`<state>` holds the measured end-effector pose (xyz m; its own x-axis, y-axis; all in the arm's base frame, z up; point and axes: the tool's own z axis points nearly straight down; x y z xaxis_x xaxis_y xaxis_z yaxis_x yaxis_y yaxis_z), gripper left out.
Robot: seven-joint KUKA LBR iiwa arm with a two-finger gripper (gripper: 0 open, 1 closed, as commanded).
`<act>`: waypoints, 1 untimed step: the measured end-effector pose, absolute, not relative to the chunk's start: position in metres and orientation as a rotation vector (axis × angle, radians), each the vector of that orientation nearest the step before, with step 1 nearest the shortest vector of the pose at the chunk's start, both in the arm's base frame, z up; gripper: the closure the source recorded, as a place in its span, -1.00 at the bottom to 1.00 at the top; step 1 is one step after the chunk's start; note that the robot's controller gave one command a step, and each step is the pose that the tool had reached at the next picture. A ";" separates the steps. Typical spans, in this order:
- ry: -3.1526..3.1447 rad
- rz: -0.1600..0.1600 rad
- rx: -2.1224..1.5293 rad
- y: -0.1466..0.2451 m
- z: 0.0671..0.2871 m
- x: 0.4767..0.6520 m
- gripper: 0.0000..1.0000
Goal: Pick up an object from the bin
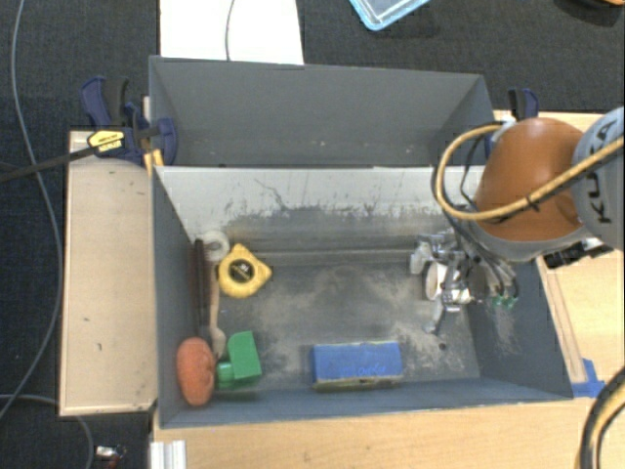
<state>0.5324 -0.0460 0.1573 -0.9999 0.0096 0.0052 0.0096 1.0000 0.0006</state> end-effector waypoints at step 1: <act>-3.144 0.000 -0.012 -0.046 0.161 0.534 -1.00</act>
Offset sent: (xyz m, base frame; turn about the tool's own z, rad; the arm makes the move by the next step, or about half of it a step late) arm 0.0400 -0.0858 -0.0873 -0.8197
